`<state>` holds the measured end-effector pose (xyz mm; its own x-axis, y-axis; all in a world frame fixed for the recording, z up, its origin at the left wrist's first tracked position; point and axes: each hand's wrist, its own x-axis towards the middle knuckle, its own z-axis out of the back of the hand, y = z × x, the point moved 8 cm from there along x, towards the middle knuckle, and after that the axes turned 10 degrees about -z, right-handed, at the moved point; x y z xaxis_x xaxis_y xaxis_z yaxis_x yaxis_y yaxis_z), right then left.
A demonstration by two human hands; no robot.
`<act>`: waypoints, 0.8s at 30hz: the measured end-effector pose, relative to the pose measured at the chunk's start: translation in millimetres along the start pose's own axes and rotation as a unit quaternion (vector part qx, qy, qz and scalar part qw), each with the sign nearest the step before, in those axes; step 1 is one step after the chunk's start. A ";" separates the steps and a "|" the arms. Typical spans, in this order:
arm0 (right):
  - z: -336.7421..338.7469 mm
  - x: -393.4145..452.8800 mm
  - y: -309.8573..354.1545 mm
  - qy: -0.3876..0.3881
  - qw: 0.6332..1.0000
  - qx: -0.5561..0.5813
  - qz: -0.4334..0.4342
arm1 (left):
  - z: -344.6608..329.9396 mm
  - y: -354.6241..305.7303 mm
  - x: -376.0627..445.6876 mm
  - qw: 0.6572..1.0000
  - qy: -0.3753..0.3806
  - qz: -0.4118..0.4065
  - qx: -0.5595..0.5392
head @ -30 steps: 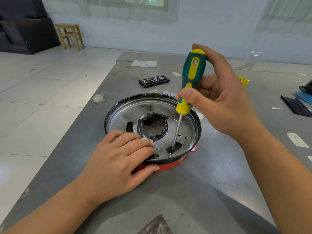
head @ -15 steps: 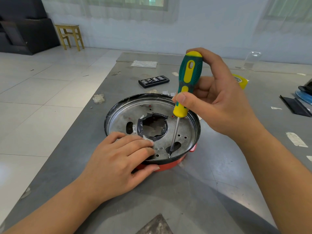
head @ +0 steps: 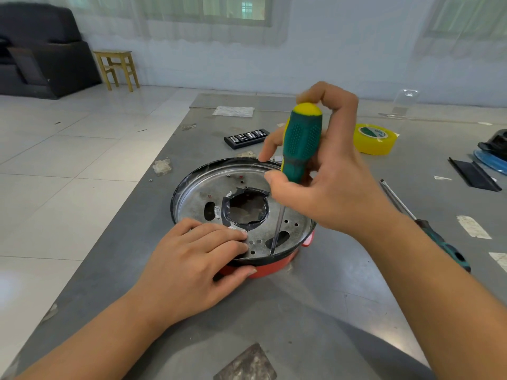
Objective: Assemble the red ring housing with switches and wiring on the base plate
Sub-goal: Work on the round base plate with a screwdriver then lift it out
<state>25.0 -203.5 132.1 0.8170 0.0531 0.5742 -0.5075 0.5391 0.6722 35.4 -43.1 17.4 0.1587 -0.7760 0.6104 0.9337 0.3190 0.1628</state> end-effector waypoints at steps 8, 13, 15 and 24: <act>11.8 4.6 7.9 0.006 0.999 -0.032 -0.022 | -1.5 0.7 -0.3 1.000 0.014 0.012 -0.008; 26.7 11.6 13.4 -0.014 0.995 -0.094 -0.041 | -2.4 1.9 -1.5 1.000 0.011 0.021 -0.014; 27.3 13.4 22.9 -0.025 0.991 -0.134 -0.008 | -2.8 1.6 -1.4 1.000 0.010 0.021 -0.014; 18.8 12.9 19.4 0.071 0.990 -0.085 -0.092 | -3.0 1.1 -0.9 1.000 0.016 0.025 -0.011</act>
<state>20.6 -208.2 161.4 0.9279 0.0514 0.3693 -0.3024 0.6831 0.6648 37.3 -43.7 14.8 0.2147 -0.7762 0.5928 0.9310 0.3461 0.1160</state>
